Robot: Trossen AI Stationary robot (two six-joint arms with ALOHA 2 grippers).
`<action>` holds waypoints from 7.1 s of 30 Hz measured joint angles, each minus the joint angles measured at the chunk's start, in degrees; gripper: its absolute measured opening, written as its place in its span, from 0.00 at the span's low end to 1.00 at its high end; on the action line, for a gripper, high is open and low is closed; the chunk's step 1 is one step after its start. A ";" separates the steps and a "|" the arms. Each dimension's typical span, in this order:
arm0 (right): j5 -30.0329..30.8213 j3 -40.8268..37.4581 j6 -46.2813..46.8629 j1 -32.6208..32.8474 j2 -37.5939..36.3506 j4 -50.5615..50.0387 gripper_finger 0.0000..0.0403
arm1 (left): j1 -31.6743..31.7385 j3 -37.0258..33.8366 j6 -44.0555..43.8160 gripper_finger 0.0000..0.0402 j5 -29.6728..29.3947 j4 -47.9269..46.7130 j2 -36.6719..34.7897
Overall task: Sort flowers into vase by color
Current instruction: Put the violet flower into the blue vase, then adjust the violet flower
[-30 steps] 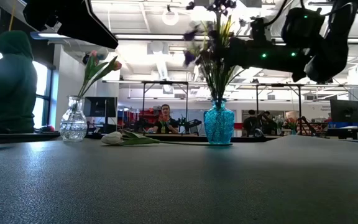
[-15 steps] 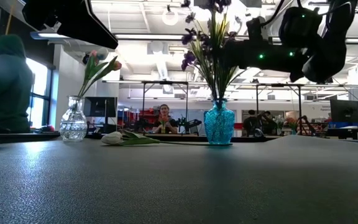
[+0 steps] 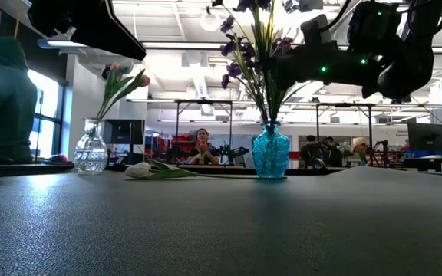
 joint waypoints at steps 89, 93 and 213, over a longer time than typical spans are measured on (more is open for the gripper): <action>19.55 18.22 32.62 2.43 -19.93 -71.74 0.04 | 1.46 0.02 0.57 0.31 2.56 1.44 0.00; 19.51 19.80 32.45 3.26 -19.93 -74.31 0.15 | 1.46 0.02 0.55 0.31 2.56 1.44 0.00; -34.76 35.19 46.55 -4.55 -29.86 -91.15 0.93 | 47.37 22.67 37.99 0.44 53.34 87.50 34.66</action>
